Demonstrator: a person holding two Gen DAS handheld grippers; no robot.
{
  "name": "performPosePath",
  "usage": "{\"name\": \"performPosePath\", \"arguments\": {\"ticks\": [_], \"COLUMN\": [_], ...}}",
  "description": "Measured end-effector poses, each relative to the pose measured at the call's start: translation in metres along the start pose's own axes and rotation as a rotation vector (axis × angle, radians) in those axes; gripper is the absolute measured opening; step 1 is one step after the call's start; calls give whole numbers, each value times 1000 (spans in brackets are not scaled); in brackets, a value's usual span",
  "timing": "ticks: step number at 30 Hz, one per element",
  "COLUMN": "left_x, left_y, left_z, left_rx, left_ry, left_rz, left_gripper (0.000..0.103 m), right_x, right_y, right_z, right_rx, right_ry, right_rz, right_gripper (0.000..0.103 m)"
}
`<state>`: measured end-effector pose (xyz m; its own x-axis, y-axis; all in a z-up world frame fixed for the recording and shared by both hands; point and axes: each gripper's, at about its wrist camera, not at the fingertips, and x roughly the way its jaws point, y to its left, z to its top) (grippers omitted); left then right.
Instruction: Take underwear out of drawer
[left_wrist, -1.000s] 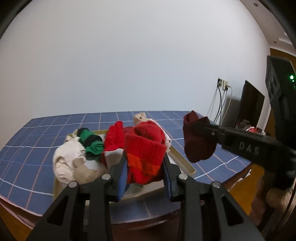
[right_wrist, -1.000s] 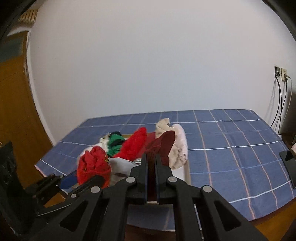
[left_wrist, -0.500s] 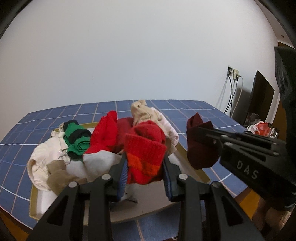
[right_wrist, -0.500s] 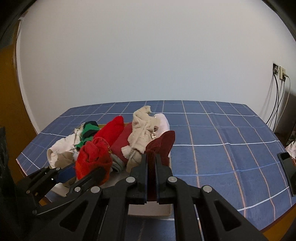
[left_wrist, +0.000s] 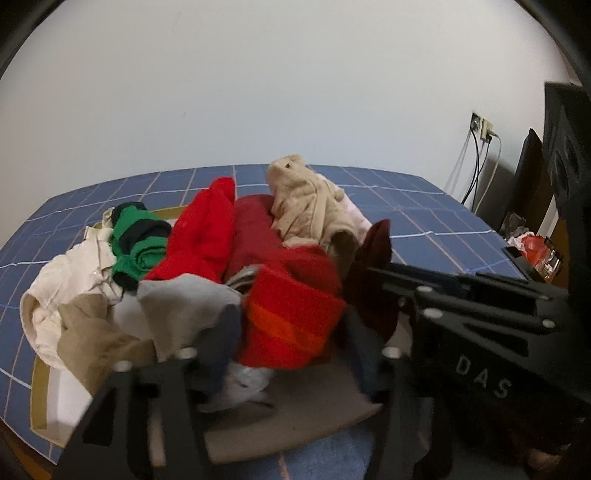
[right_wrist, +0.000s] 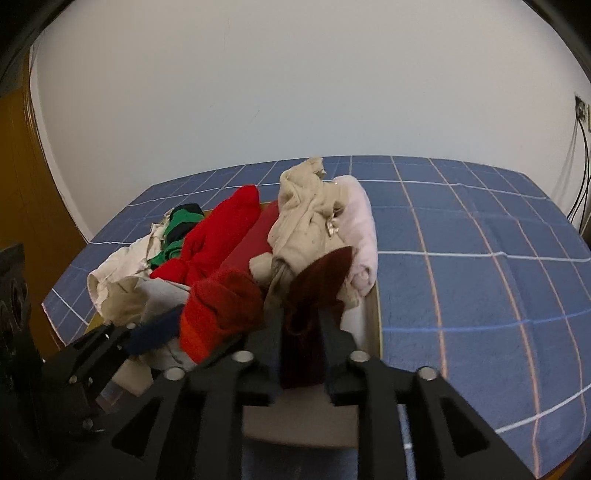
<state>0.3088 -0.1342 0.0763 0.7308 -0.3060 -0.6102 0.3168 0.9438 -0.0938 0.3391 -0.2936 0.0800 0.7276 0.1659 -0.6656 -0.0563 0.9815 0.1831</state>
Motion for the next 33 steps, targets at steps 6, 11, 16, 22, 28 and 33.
{"name": "performPosePath", "arguments": {"ticks": [6, 11, 16, 22, 28, 33], "left_x": [-33, -75, -118, -158, -188, -203], "left_y": [-1, 11, 29, 38, 41, 44], "left_z": [-8, -25, -49, -76, -99, -109], "left_rx": [38, 29, -59, -74, -34, -31], "left_ry": [-75, -156, -206, -237, -272, -295], "left_rz": [89, 174, 157, 183, 248, 260], "left_gripper": [98, 103, 103, 103, 103, 103], "right_x": [-42, -83, -124, -170, -189, -196], "right_y": [5, 19, 41, 67, 84, 100], "right_z": [-9, -39, -75, -112, -137, -144], "right_rx": [46, 112, 129, 120, 107, 78], "right_ry": [-121, -223, -308, -411, -463, -477], "right_rz": [-10, -11, -14, -55, -80, -65], "right_gripper": [72, 72, 73, 77, 80, 80]}}
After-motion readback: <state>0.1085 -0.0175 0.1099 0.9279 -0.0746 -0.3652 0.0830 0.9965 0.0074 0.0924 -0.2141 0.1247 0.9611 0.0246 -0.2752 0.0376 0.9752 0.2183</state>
